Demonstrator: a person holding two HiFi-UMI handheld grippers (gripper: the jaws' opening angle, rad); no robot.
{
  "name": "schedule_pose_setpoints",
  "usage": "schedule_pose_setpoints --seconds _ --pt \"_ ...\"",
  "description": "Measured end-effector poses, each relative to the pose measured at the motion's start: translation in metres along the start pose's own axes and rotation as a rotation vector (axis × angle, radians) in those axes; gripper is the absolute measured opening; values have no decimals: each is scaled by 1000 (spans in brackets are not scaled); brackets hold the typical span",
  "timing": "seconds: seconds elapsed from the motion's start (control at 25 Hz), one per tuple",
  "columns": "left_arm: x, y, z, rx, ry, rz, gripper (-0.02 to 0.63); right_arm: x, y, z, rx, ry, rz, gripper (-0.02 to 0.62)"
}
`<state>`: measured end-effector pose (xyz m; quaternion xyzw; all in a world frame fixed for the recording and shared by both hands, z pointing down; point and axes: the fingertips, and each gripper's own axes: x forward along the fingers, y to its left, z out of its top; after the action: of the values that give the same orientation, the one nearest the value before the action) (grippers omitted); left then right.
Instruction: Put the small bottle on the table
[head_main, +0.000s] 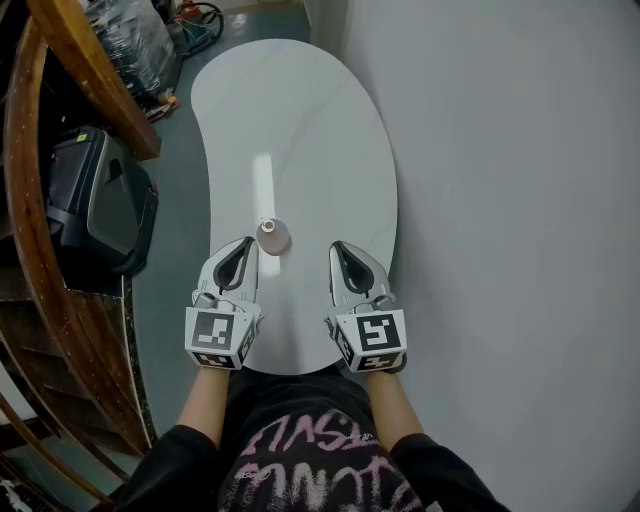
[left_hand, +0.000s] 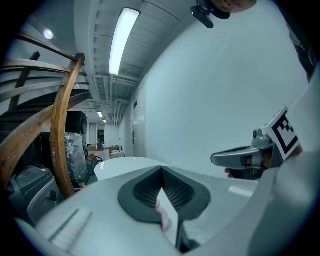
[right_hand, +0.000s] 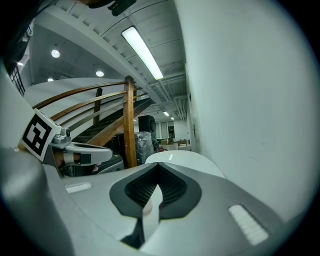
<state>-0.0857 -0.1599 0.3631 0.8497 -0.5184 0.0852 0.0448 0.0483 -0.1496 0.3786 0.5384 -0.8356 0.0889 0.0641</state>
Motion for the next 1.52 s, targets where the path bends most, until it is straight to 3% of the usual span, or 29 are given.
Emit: schedule_pose_setpoints --seconds 1.52 --pt "-26 -3 40 24 -95 -26 2 -22 12 40 -73 -83 -37 14"
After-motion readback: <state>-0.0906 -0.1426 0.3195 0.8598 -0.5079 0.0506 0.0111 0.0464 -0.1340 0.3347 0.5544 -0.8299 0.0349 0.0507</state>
